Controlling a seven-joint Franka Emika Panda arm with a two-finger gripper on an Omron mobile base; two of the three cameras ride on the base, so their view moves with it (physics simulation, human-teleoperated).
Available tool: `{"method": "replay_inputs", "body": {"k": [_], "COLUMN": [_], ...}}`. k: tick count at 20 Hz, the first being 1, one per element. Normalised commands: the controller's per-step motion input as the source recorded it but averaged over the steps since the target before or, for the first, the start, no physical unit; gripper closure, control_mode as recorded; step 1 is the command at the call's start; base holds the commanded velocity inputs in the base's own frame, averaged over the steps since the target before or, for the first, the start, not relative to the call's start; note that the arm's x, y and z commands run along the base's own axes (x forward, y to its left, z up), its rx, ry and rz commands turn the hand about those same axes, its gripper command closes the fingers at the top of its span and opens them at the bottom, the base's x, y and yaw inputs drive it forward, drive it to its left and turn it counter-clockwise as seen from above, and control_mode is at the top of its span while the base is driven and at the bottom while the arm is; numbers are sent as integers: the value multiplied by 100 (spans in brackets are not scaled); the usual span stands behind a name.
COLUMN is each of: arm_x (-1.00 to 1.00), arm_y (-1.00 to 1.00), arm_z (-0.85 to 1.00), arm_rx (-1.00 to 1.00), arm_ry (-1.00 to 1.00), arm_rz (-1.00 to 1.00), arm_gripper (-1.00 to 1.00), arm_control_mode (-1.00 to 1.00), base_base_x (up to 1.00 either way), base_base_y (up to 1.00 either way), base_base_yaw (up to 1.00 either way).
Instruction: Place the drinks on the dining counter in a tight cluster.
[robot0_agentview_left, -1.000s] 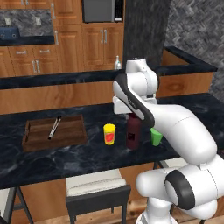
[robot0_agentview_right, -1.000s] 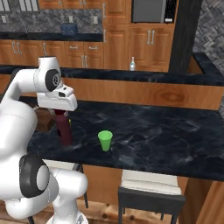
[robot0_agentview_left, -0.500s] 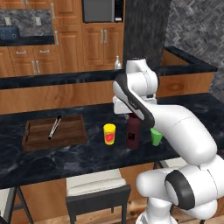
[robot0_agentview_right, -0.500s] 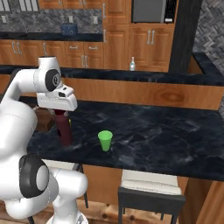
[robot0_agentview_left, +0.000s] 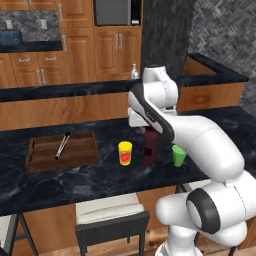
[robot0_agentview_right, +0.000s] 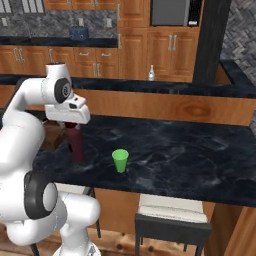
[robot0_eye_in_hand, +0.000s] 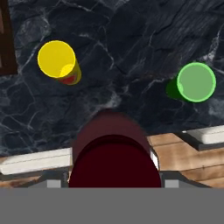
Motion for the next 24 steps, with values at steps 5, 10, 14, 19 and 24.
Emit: {"method": "replay_inputs", "body": {"k": [5, 10, 14, 19, 24], "arm_x": [50, 48, 34, 32, 35], "arm_y": [-5, -8, 0, 0, 0], "arm_z": [-3, -22, -32, -22, -17], "arm_rx": [0, -2, -12, -8, 3], "arm_ry": [-1, 0, -6, -5, 3], "arm_rz": [0, 1, 5, 4, 5], "arm_gripper": [100, 100, 100, 100, 100], "arm_control_mode": [-100, -100, -100, -100, -100], "base_base_x": [0, 0, 0, 0, 0], "base_base_y": [0, 0, 0, 0, 0], "base_base_yaw": [0, 0, 0, 0, 0]}}
